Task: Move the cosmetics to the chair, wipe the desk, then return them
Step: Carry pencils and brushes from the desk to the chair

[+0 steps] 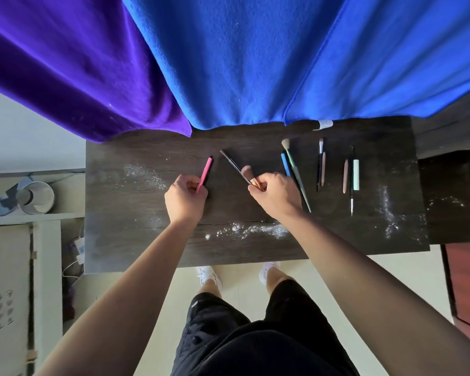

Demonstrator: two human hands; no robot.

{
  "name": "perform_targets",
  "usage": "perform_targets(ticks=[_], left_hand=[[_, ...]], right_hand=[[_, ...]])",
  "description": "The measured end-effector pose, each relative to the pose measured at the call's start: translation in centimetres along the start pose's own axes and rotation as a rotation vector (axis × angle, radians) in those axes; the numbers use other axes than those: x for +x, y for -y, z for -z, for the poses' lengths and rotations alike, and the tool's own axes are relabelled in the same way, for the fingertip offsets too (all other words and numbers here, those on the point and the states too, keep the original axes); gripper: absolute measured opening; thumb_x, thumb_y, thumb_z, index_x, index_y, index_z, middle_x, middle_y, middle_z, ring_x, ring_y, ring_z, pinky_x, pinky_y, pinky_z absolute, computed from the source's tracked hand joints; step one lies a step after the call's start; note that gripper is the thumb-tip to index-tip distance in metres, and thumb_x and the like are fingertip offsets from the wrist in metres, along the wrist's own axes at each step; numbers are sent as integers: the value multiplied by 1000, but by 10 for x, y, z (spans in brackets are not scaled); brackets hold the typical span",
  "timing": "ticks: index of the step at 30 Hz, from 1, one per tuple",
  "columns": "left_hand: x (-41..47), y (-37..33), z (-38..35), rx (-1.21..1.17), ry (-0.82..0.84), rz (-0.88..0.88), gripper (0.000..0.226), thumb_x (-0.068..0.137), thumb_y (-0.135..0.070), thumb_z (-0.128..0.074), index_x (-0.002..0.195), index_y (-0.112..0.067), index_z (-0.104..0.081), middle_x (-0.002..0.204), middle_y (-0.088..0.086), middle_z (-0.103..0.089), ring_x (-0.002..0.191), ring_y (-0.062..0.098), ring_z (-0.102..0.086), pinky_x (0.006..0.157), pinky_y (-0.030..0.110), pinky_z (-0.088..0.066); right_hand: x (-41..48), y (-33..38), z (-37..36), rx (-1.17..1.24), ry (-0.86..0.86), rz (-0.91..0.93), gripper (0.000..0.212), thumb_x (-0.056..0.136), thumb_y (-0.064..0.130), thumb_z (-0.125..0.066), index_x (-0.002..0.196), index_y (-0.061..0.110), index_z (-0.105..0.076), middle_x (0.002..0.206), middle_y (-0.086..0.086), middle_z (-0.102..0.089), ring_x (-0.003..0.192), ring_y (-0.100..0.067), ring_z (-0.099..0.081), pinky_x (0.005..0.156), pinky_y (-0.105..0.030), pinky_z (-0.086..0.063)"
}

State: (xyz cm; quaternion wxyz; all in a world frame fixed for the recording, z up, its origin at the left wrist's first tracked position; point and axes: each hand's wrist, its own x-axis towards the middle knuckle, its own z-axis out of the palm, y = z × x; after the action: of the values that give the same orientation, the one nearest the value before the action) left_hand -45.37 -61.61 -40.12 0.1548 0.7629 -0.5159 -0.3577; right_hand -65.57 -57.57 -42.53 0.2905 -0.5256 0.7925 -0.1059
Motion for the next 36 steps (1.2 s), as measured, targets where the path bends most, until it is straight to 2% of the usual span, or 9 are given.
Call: perform_targets(ticks=[5, 7, 9, 16, 19, 26, 29, 31, 36], left_hand=[[-20, -22, 15, -192, -17, -21, 17, 73, -16, -73, 75, -31, -66, 62, -20, -64, 63, -8, -60, 68, 13, -45], [-28, -37, 29, -259, -23, -69, 17, 73, -17, -73, 74, -32, -66, 61, -21, -65, 61, -8, -60, 66, 11, -45], [-35, -53, 45, -321, -28, -135, 14, 73, -17, -72, 77, -29, -68, 63, -17, -66, 61, -3, -60, 70, 19, -50], [-55, -102, 65, -412, 92, -444, 19, 76, -18, -76, 77, -34, -66, 66, -20, -66, 59, 1, -59, 74, 32, -54], [-81, -120, 49, -415, 203, -545, 19, 78, -18, -78, 78, -34, -67, 66, -13, -67, 61, 5, -59, 75, 35, -55], [-205, -158, 8, -397, 463, -802, 14, 79, -14, -77, 86, -25, -71, 66, -10, -66, 60, 7, -60, 70, 34, -54], [-275, -164, -9, -416, 557, -901, 25, 79, -13, -77, 81, -35, -67, 67, -14, -67, 62, 1, -61, 67, 18, -49], [-324, -162, -24, -410, 604, -963, 28, 78, -13, -77, 80, -38, -65, 69, -16, -68, 64, -1, -63, 65, 10, -46], [-472, -144, -76, -353, 789, -1025, 22, 80, -16, -75, 82, -36, -67, 73, -18, -70, 65, 1, -64, 63, 14, -50]], right_hand=[[-10, 5, 31, 122, -28, -33, 15, 81, 46, -70, 79, 31, -70, 63, 15, -62, 71, -10, -63, 57, -20, -36], [-16, 10, 51, 153, -39, -7, 16, 80, 46, -71, 77, 31, -70, 62, 17, -63, 68, -7, -63, 57, -12, -36], [-24, 18, 75, 183, -84, 25, 16, 80, 46, -73, 71, 34, -66, 63, 16, -65, 68, -6, -63, 61, -16, -40], [-92, 21, 120, 339, -464, -44, 17, 75, 49, -71, 66, 38, -62, 67, 31, -63, 67, 4, -61, 62, -8, -41], [-144, 0, 124, 364, -635, -134, 21, 75, 52, -67, 66, 35, -61, 69, 28, -63, 67, 1, -61, 61, -10, -41], [-286, -73, 143, 379, -884, -399, 26, 76, 62, -61, 86, 39, -65, 70, 24, -66, 68, -1, -64, 58, -21, -52], [-350, -103, 154, 407, -1007, -458, 17, 75, 60, -63, 88, 48, -65, 73, 24, -66, 66, -2, -64, 55, -29, -56], [-395, -124, 157, 409, -1066, -488, 18, 74, 62, -62, 90, 52, -63, 75, 25, -67, 67, -3, -64, 63, -32, -58], [-530, -203, 156, 427, -1179, -614, 25, 73, 61, -60, 83, 39, -68, 74, 20, -68, 69, -4, -64, 70, -34, -56]])
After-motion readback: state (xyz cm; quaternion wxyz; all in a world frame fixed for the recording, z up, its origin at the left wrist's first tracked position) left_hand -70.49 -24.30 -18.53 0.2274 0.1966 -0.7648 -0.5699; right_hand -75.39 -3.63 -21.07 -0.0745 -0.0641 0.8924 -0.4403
